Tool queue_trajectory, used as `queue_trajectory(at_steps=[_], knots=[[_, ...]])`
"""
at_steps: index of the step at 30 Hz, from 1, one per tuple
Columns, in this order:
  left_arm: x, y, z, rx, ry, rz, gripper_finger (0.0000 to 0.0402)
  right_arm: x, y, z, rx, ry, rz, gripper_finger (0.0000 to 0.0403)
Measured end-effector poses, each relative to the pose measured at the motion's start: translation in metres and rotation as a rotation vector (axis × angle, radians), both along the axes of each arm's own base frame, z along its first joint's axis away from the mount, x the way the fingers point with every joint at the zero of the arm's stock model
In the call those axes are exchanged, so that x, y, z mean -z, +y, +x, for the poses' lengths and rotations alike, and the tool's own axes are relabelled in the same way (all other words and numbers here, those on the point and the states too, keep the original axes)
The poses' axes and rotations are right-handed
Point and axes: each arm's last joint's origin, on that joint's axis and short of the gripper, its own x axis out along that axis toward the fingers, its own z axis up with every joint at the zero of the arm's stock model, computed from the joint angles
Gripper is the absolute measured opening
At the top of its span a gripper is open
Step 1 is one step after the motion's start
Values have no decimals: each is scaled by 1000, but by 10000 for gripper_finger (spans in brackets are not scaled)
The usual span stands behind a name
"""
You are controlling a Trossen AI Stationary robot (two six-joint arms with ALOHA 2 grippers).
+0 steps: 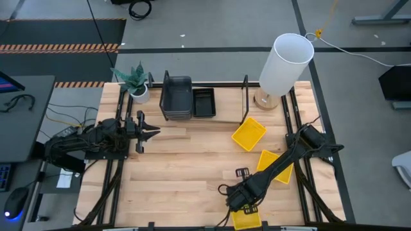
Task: Stack baskets on shelf by color
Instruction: Stack the bottom yellow basket on the top yellow basket
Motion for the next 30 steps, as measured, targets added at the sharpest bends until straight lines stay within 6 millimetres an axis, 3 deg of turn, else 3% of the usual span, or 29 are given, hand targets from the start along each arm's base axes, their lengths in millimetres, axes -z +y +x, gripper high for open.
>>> queue_trajectory(at_steps=[13, 19, 30], knots=[[0, 0, 0, 0, -1, 0, 70, -53, -43, -13, 134, -123, -88, 3], [0, 0, 0, 0, 0, 0, 65, -64, -78, -40, 289, -176, -91, 2], [0, 0, 0, 0, 0, 0, 70, -103, -141, -93, 640, -368, -70, 2]])
